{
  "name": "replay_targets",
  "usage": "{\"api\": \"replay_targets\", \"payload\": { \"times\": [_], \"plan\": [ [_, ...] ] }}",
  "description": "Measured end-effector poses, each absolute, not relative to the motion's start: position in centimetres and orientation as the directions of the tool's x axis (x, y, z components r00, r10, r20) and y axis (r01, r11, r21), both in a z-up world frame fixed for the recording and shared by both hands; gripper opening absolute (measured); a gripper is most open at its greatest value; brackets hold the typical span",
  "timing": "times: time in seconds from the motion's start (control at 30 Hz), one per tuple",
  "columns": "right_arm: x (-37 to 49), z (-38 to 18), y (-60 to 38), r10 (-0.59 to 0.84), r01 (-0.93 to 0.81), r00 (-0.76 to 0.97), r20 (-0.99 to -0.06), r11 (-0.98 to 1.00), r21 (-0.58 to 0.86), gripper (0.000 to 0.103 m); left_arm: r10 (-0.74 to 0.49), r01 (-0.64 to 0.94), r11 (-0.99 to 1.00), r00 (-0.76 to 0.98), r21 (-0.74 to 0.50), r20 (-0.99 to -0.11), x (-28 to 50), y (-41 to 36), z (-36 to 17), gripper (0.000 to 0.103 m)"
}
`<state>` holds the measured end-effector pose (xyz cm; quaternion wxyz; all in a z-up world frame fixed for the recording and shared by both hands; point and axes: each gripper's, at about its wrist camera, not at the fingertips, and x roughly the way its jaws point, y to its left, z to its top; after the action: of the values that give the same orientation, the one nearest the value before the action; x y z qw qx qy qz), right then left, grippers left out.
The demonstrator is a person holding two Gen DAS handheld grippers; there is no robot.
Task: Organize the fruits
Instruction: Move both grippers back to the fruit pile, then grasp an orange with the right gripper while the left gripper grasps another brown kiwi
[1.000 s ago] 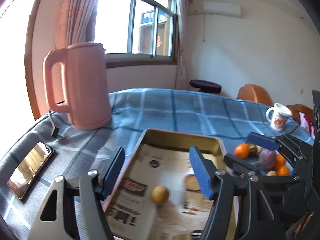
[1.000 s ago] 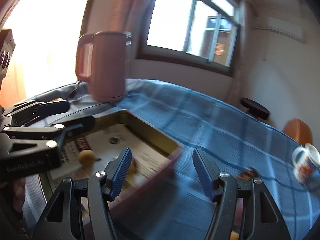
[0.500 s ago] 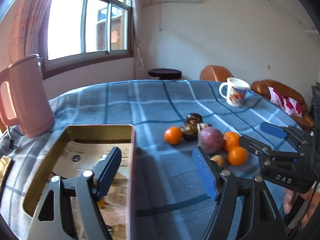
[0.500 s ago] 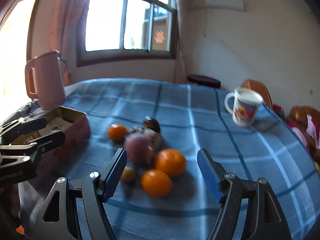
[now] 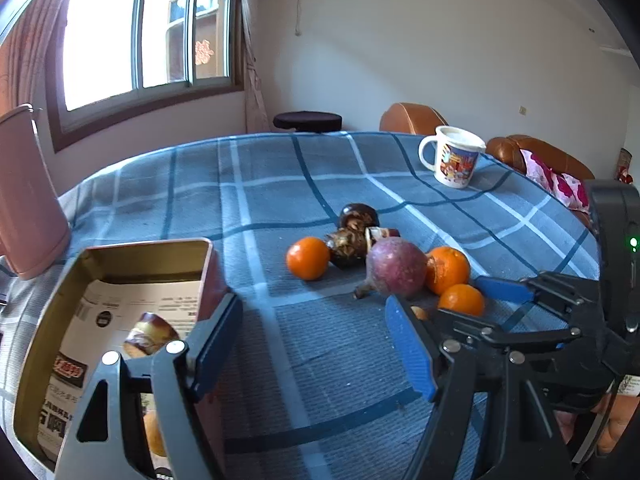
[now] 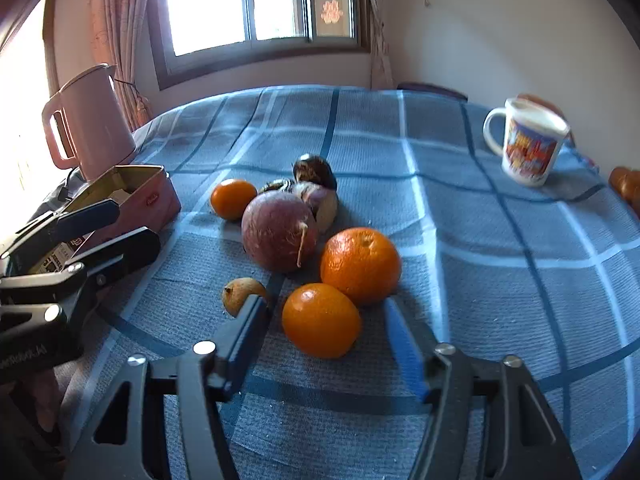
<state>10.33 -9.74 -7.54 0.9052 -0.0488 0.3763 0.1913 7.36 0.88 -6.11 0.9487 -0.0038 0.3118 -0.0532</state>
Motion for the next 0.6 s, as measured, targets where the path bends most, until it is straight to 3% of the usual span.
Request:
{"api": "replay_targets", "payload": {
  "times": [0.1, 0.27, 0.6],
  "plan": [
    [10.6, -7.9, -9.8, 0.341, -0.403, 0.608, -0.717, 0.911, 0.091, 0.042, -0.119, 0.117, 0.992, 0.783, -0.043, -0.61, 7.8, 0.4, -6.4, 0.076],
    [10.1, -7.4, -10.1, 0.369, -0.413, 0.629, -0.685, 0.904, 0.108, 0.041, -0.127, 0.138, 0.99, 0.769, -0.031, -0.627, 8.1, -0.5, -6.6, 0.076],
    [8.9, -4.8, -12.1, 0.283, -0.322, 0.767, -0.576, 0.946, 0.034, 0.041, -0.177, 0.205, 0.978, 0.724, -0.037, -0.666, 9.2, -2.8, -7.3, 0.075]
  ]
}}
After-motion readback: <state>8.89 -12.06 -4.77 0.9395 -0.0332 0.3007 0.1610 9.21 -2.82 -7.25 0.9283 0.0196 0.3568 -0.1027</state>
